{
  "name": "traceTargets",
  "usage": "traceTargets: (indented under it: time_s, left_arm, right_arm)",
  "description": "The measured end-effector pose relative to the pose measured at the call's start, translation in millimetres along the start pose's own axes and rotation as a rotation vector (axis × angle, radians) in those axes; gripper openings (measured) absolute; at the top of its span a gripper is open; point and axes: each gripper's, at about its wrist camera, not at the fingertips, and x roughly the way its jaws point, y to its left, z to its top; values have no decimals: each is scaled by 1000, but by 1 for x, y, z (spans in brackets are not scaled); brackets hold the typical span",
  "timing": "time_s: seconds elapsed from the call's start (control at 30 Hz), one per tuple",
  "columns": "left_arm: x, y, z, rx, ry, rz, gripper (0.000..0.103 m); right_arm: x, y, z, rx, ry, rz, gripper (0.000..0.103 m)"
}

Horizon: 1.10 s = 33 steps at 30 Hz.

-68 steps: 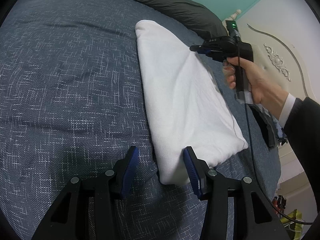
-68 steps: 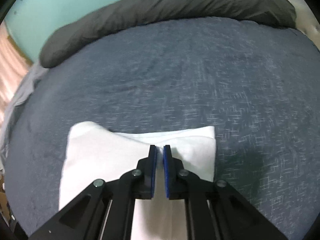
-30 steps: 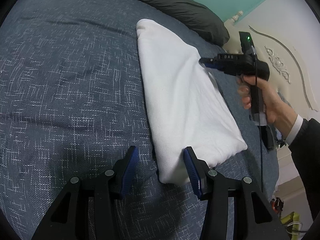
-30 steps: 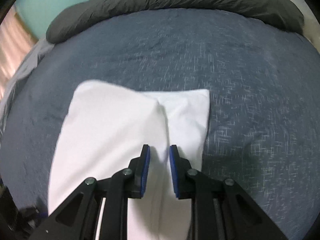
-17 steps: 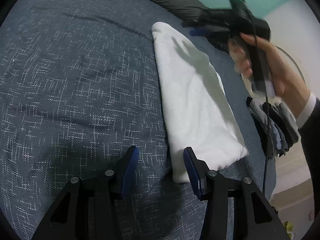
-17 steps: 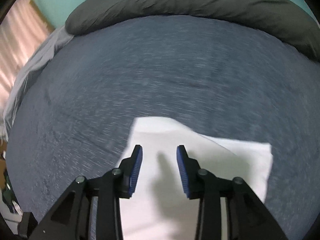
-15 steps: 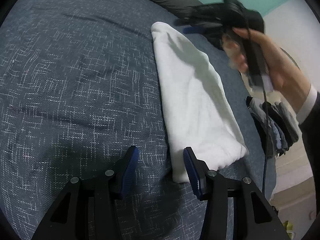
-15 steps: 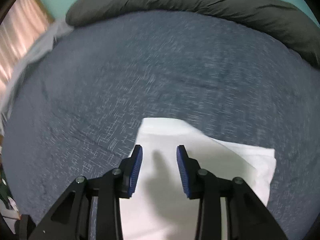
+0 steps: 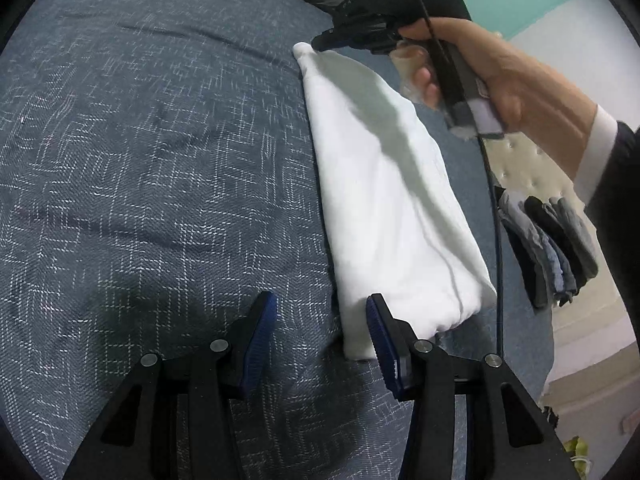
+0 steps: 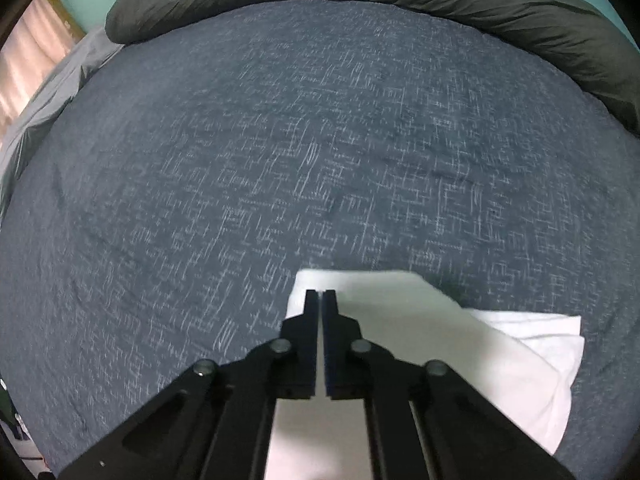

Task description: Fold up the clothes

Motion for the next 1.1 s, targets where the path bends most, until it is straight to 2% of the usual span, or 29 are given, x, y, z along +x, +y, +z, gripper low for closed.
traceTargets:
  time_s: [0.17,0.37,0.47,0.57,0.77,0.83,1.03,1.1]
  left_arm:
    - [1,0,0,-2,3,0,50]
    - [2,-3,1,-6,2,4,50]
    - [5,-5,3,-9,3,6,51]
    - [4,-7,5,-11,2,8,51]
    - [-4,-2,14,-48,-8,-6,51]
    - [-5,-4,18,-52,-6,-13,51]
    - [7,-12,19,-75,48,-40,51]
    - [13,-16,18,-84,74,-49,51]
  right_arm:
    - [-1,-8,5,39,-28,21,0]
    - [-36,-36,-19,79,-70,82,1]
    - [-58,-62,-45,131,-77,101,1]
    - [-83,-80,-82,144,-96,80,1]
    - [-113,-111,-160,237,-130,140,1]
    - [-116,-117,-185,255,-133,129,1]
    - [-121,-150,-257,442,-136,202,2]
    - [-121,-159,-277,488,-126,220,6]
